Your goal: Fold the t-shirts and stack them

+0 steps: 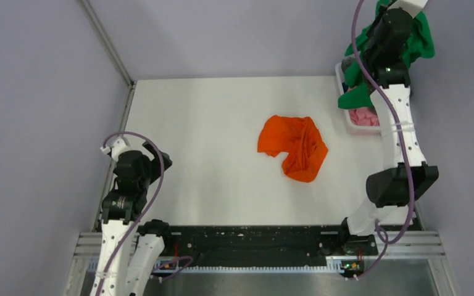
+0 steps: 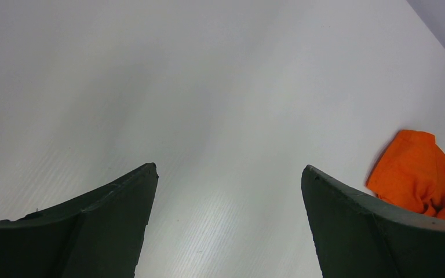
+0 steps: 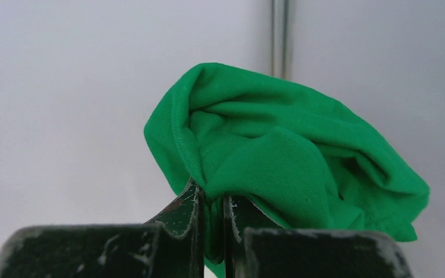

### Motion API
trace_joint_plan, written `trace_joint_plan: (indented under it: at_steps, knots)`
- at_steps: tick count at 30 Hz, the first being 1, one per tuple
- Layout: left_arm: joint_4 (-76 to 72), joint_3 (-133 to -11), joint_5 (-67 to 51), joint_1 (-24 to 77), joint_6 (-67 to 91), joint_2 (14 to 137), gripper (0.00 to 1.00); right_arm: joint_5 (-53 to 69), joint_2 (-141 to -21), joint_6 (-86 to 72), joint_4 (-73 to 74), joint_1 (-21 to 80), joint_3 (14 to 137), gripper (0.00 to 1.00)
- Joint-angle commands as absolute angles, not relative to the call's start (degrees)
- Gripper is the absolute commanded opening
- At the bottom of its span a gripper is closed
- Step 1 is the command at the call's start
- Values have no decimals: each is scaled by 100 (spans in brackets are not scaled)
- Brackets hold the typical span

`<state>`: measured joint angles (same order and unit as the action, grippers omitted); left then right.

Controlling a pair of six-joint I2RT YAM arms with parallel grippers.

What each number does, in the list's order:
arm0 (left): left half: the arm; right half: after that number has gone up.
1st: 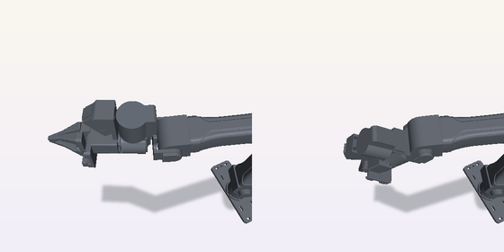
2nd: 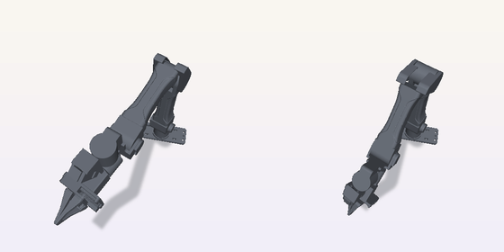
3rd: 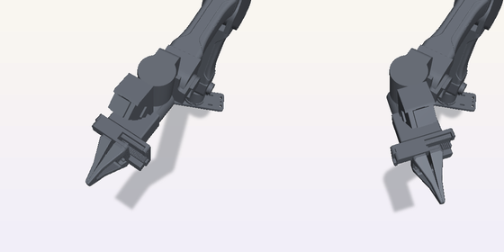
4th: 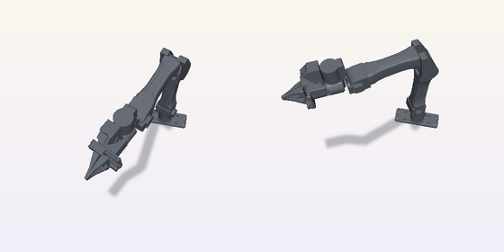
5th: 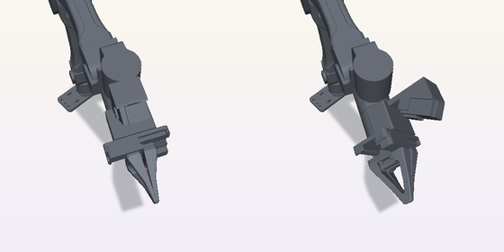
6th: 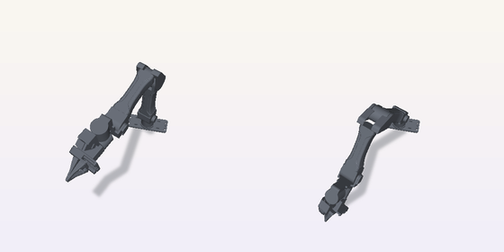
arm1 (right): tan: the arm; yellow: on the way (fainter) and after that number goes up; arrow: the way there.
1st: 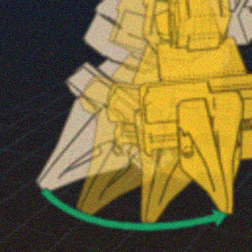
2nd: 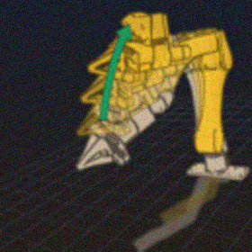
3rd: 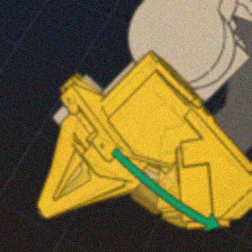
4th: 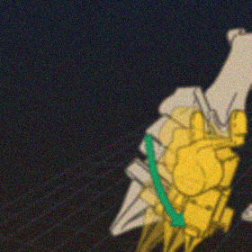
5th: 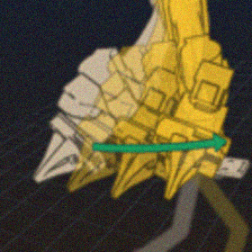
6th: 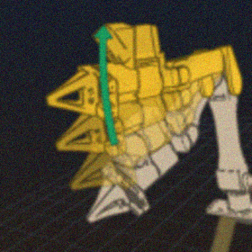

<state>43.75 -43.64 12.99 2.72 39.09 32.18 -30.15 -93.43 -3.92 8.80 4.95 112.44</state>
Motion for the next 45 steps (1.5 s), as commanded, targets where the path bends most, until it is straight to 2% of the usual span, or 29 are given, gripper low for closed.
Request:
trace_joint_plan:
  at_steps: [1, 7, 8, 11, 12, 14, 17, 20, 24, 26, 32, 35, 39, 40, 44, 45]
  knots:
    - [4155, -4383, 1421, 246, 3892, 3351, 99, -3090, -9951, -676, 1191, -229, 11484, 0]
    - [4131, -4392, 1374, 246, 3854, 3515, 99, -2536, -11229, -2077, 2631, -1021, 11628, 1]
    - [4119, -4386, 1368, 246, 3857, 3530, 99, -2419, -11381, -2222, 2947, -1082, 11771, 12]
    - [4101, -4381, 1357, 246, 3892, 3538, 99, -2243, -11522, -2414, 3537, -1110, 12045, 94]
    - [4085, -4366, 1324, 246, 3905, 3539, 99, -1992, -11420, -2390, 3605, -1096, 12024, 98]
    - [4027, -4316, 1224, 246, 3933, 3527, 99, -1593, -11109, -2090, 3669, -905, 11831, 99]
    - [3767, -4170, 1000, 246, 3967, 3511, 99, -2616, -10539, -1357, 3835, 46, 11255, 99]
    - [3658, -4116, 783, 246, 4006, 3576, 99, -3228, -9727, -1581, 3812, 1016, 9616, 99]
    - [3753, -4163, 736, 246, 3937, 3701, 99, -2530, -8580, -2397, 3090, 1901, 7164, 97]
    - [3787, -4153, 724, 246, 3922, 3731, 99, -2508, -8194, -2697, 2934, 2296, 6381, 96]
    - [3596, -3969, 397, 246, 3987, 3753, 99, -2891, -8013, -3032, 2739, 2584, 5339, 95]
    - [3542, -3938, 303, 246, 4003, 3775, 99, -2930, -8094, -2978, 2314, 2586, 5050, 89]
    - [3580, -3951, 291, 246, 4002, 3795, 99, -2671, -8508, -2944, 1679, 2589, 4867, 69]
    - [3604, -3953, 298, 246, 3999, 3786, 99, -2531, -8635, -2943, 1656, 2592, 4896, 58]
    - [3703, -3960, 357, 246, 3977, 3748, 99, -1944, -8687, -2889, 1550, 2618, 5079, 4]
    - [3701, -3956, 368, 246, 3983, 3734, 99, -1868, -8594, -2836, 1514, 2678, 5154, 0]
